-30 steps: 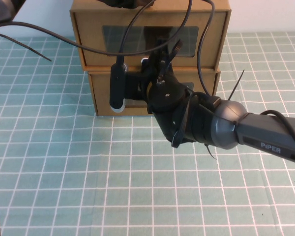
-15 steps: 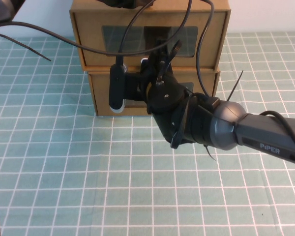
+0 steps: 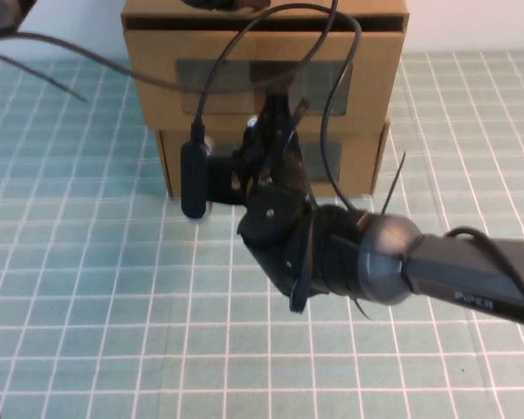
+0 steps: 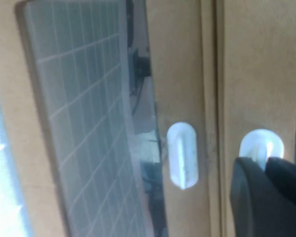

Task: Open the shoe box
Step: 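Pull the top drawer of the cardboard box fully open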

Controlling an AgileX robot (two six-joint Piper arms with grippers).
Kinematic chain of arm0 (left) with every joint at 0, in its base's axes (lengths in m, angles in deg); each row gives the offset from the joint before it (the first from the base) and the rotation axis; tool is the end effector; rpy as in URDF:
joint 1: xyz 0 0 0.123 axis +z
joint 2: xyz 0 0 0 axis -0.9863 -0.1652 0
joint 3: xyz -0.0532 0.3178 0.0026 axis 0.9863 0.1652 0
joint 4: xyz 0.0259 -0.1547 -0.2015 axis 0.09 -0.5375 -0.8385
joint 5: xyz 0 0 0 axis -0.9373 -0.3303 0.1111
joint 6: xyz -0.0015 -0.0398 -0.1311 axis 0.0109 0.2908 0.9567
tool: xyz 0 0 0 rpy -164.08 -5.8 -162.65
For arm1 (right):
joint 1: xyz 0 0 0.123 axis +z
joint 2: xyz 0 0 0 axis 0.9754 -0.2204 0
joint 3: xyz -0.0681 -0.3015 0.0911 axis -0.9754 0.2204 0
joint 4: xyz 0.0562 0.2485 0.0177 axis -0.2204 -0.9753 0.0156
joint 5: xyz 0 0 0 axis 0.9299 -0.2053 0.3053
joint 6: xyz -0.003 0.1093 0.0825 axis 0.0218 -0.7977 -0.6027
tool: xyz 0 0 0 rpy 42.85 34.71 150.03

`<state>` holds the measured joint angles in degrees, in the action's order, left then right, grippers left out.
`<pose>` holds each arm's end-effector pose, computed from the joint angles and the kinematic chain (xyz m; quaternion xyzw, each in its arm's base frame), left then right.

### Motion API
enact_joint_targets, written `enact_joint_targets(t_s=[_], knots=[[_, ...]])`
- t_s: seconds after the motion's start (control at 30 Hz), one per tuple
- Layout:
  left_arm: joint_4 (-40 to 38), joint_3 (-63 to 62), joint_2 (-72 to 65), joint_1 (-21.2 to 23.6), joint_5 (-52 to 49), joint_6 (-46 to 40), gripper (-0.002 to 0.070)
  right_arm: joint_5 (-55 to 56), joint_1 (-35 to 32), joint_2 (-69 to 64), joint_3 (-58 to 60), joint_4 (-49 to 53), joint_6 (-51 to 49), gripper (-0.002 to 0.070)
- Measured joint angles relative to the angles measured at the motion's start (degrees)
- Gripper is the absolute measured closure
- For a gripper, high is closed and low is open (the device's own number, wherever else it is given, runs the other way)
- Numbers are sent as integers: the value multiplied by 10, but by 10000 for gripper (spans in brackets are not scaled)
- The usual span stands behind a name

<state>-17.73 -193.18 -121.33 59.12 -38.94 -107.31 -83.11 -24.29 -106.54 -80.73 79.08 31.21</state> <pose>0.4546 -0.2377 0.4077 0.2664 0.8392 -0.2576 0.3980 0.3793 0.3489 0.2632 -0.5418 0.5785 -0.3456 0.5023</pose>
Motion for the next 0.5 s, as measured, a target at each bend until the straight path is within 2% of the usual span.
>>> enact_joint_targets(t_s=[0.5], knots=[[-23,-1,-10,1,0,7,679,-56,87,96,131,-17,-54,669]])
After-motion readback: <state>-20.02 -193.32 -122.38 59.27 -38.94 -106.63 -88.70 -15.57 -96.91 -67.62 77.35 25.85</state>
